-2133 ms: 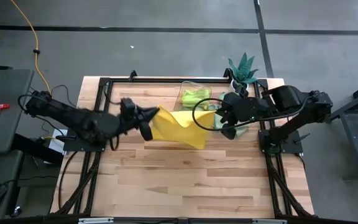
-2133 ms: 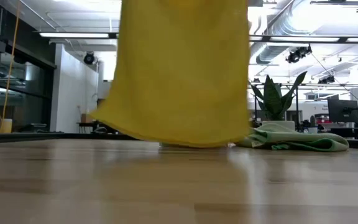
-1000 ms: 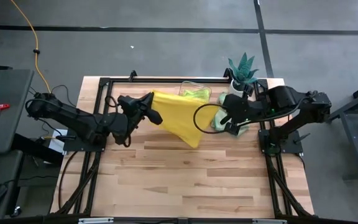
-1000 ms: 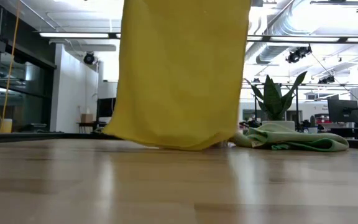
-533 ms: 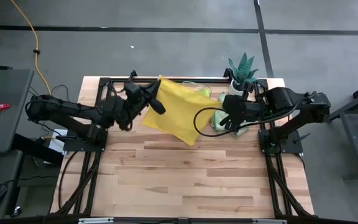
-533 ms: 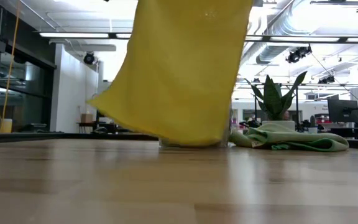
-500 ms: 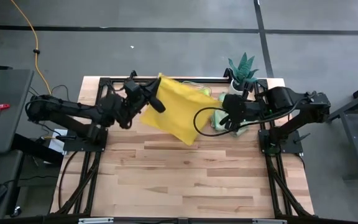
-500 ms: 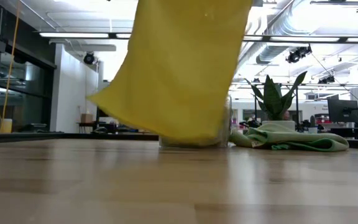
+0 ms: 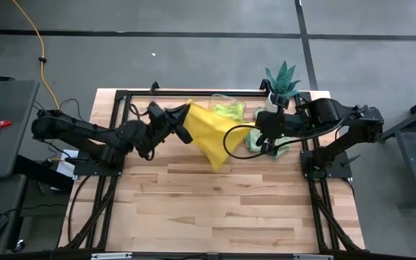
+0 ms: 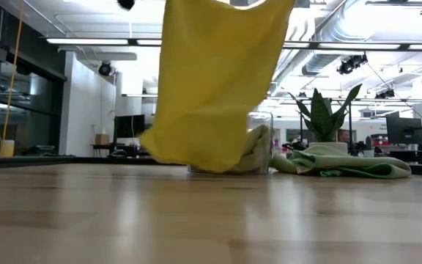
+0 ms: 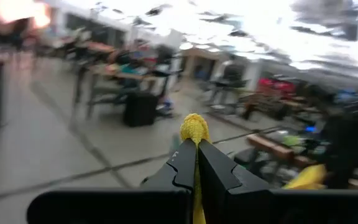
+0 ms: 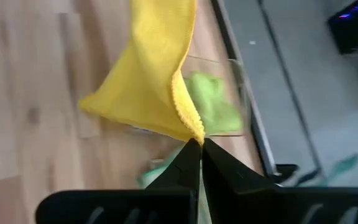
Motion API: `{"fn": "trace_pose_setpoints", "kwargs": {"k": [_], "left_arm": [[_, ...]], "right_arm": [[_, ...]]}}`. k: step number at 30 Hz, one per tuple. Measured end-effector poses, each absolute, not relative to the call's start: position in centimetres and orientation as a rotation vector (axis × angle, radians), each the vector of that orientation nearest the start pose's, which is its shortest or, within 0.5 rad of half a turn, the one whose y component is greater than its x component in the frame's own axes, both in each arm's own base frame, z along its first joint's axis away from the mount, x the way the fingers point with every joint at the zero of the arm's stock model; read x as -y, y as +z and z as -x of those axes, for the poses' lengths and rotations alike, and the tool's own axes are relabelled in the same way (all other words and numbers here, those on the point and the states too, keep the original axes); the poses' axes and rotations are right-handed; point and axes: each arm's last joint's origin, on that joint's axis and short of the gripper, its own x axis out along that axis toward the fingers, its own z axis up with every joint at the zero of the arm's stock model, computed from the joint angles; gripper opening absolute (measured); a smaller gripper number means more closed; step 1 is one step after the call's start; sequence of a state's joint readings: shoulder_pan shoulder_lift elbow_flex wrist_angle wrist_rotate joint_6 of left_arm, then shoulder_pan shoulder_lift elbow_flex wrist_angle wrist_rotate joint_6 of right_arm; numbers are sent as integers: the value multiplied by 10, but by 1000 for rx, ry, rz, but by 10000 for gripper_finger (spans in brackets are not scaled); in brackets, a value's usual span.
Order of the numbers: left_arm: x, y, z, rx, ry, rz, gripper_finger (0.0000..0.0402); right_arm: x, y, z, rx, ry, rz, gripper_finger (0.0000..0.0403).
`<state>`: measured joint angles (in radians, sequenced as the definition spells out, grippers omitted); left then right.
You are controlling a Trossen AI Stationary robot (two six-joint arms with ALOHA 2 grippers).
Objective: Fold microfiber towels
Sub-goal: Fold the yellow towel
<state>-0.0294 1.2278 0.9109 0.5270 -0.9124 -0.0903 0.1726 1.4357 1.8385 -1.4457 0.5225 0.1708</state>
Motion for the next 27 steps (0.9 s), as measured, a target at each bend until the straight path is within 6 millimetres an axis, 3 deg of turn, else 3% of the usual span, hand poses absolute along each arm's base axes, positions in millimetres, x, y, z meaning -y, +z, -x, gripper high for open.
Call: {"fn": "trace_pose_setpoints", "kwargs": {"k": [6, 14, 22, 27], "left_arm": [[9, 318, -260, 204, 939, 273, 0], [56, 306, -256, 156, 793, 336, 0], [103, 267, -260, 30, 690, 388, 0], [134, 233, -262, -106, 588, 294, 0]], "right_arm": [[-31, 435, -233, -977, -263, 113, 0], [-48, 429, -234, -982, -164, 16, 0], [-71, 392, -247, -1014, -137, -4, 0], [-88, 362, -258, -995, -71, -41, 0]]}}
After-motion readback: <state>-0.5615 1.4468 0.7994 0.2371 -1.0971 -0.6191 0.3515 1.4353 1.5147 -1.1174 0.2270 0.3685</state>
